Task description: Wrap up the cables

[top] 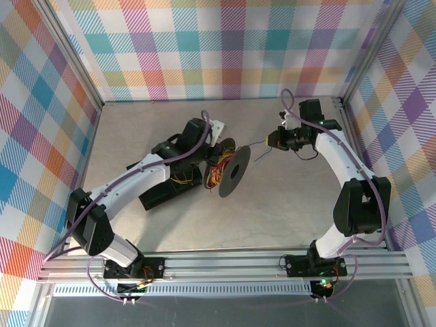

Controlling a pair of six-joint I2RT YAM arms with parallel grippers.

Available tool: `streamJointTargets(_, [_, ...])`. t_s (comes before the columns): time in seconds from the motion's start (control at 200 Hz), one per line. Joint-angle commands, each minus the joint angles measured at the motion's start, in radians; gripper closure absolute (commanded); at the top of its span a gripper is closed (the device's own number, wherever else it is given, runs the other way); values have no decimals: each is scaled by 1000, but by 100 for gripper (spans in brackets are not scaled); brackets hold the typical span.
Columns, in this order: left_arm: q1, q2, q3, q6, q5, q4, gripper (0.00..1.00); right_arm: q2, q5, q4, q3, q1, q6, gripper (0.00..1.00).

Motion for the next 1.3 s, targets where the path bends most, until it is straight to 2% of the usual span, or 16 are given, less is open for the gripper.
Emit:
streamJointTargets(0.0, [119,-98,16,-112,264,-4,100,-21,71,93,-64,-82,-9,100])
streamJointTargets(0.13, [216,-108,15,-199,456,49,100,-50,38,154,-134,-84,3,100])
streamJointTargets(0.275, [303,-94,13,-308,602,109,100,-87,20,212,-203,-84,-14,100])
streamJointTargets(0.34, [340,-82,6,-376,669,194,100,-113,0,258,-252,-85,-21,100])
streamJointTargets(0.585, [413,-36,-18,-673,810,466,100,-240,-59,521,-459,-40,-40,100])
streamJointTargets(0.81, [443,4,-76,-955,791,741,100,-350,-76,760,-624,19,31,100])
streamJointTargets(1.01, [446,32,-125,-1171,712,950,100,-407,-35,985,-746,135,88,100])
streamJointTargets(1.085, [445,31,-139,-1192,665,949,100,-408,-33,1065,-774,174,124,100])
streamJointTargets(1.295, [408,1,-174,-1135,515,894,100,-383,-29,1254,-806,275,312,100])
